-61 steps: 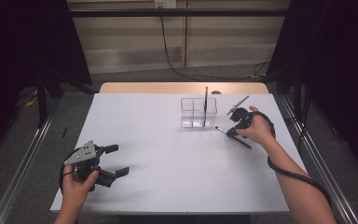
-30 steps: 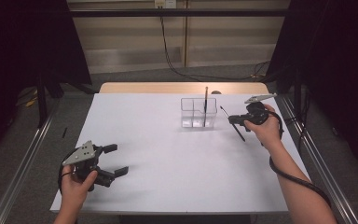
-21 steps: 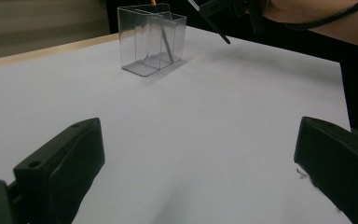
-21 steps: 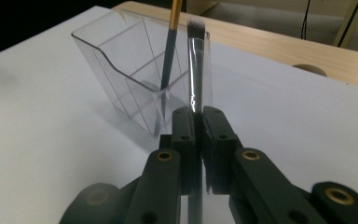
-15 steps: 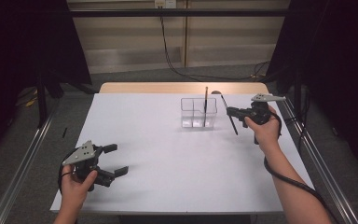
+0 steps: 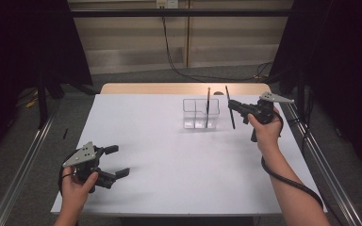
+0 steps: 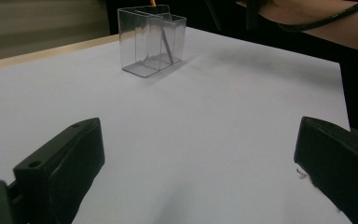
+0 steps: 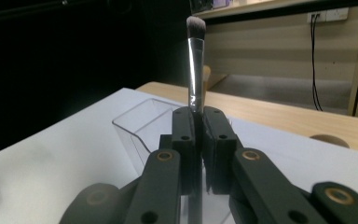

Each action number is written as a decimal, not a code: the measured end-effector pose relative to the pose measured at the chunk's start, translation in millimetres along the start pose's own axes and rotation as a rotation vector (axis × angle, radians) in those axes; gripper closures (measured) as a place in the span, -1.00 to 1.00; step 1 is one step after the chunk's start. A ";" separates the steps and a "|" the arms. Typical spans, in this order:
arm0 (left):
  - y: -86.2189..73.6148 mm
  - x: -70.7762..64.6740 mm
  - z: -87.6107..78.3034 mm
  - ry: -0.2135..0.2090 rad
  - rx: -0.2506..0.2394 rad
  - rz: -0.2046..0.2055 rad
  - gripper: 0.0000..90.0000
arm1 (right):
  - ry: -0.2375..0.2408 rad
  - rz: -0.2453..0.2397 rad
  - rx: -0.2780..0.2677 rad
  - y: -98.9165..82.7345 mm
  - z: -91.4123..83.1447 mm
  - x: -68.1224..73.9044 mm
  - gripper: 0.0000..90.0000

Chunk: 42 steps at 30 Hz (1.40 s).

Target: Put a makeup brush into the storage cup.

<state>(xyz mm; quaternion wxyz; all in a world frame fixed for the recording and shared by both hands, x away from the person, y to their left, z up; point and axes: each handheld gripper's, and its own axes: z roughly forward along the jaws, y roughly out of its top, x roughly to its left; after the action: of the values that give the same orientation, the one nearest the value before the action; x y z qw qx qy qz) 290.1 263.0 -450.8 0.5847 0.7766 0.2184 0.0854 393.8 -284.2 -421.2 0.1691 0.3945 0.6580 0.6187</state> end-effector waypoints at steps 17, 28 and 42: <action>-0.1 0.4 -1.8 0.001 -0.006 0.001 -0.96 | -0.003 -0.021 -0.039 10.5 10.0 6.6 0.88; -0.2 0.2 -0.7 -0.006 -0.008 -0.001 -0.96 | 0.005 -0.035 -0.028 13.4 19.3 7.3 0.88; -1.6 0.8 -0.5 -0.009 -0.006 -0.007 -0.96 | -0.001 -0.043 -0.059 25.7 27.3 6.4 0.88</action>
<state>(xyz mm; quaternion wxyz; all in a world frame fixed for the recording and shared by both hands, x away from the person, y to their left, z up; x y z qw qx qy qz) 290.3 264.1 -452.3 0.5881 0.7745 0.2185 0.0805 417.1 -262.9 -400.0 0.1943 0.3752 0.6477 0.6340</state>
